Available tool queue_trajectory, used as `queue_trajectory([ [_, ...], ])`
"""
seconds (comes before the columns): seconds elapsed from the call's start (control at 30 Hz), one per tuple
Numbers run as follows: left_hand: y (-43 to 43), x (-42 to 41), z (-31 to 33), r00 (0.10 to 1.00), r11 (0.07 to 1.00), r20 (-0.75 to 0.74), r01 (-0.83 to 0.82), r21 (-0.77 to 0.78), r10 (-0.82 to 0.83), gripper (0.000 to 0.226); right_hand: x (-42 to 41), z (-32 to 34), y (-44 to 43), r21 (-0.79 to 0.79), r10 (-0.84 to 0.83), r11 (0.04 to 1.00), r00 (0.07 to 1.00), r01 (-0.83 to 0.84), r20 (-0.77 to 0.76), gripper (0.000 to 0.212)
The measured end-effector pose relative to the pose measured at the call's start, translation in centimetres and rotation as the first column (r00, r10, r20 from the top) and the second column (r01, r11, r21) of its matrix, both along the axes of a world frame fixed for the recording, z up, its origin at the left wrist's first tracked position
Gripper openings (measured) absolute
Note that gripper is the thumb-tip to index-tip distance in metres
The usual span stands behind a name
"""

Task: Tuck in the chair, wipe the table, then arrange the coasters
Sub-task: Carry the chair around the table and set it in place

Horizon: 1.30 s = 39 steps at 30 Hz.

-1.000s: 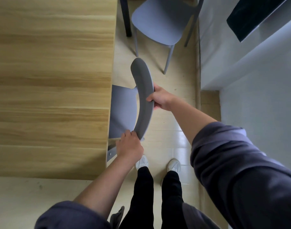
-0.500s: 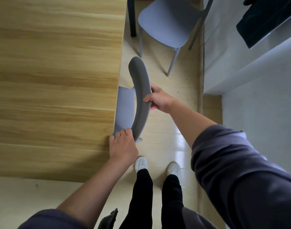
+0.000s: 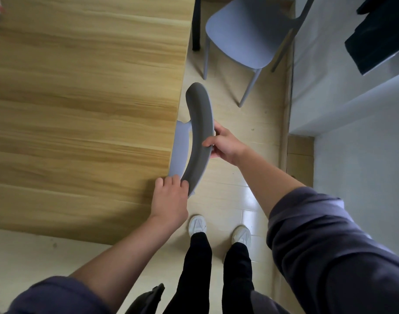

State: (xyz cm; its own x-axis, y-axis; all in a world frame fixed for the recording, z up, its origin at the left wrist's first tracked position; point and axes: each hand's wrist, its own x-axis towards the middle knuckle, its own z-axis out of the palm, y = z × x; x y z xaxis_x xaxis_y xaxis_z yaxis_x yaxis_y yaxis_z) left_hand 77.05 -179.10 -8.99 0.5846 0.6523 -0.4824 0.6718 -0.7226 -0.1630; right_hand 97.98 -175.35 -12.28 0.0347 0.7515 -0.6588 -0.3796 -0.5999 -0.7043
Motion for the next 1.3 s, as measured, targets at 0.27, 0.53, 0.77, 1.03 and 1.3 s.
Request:
queue_trajectory([
  [0.27,1.2,-1.1,1.0,0.996,0.996,0.056,0.062,0.057,-0.065,0.012,-1.2,0.0,1.7,0.024,0.092,0.995,0.995,-0.093,0.021,0.072],
  [0.53,2.1,0.4,0.1,0.998,1.000,0.062,0.010,0.026,-0.012,0.027,-1.2,0.7,1.9,-0.037,0.137,0.990,0.985,-0.134,0.103,0.065],
  [0.77,2.3,1.4,-0.3,0.988,0.991,0.103,-0.109,-0.076,0.116,0.023,-2.7,1.7,2.6,-0.101,0.163,0.985,0.946,-0.139,0.280,0.057],
  [1.03,1.6,2.4,-0.5,0.961,0.940,0.051,-0.254,-0.230,0.272,0.031,-2.9,2.2,3.0,-0.139,0.139,0.985,0.940,-0.100,0.312,0.058],
  [1.3,1.7,3.6,-0.1,0.875,0.872,0.148,-0.414,-0.261,0.460,0.035,-2.1,1.7,2.3,-0.070,0.177,0.984,0.947,-0.164,0.269,0.060],
])
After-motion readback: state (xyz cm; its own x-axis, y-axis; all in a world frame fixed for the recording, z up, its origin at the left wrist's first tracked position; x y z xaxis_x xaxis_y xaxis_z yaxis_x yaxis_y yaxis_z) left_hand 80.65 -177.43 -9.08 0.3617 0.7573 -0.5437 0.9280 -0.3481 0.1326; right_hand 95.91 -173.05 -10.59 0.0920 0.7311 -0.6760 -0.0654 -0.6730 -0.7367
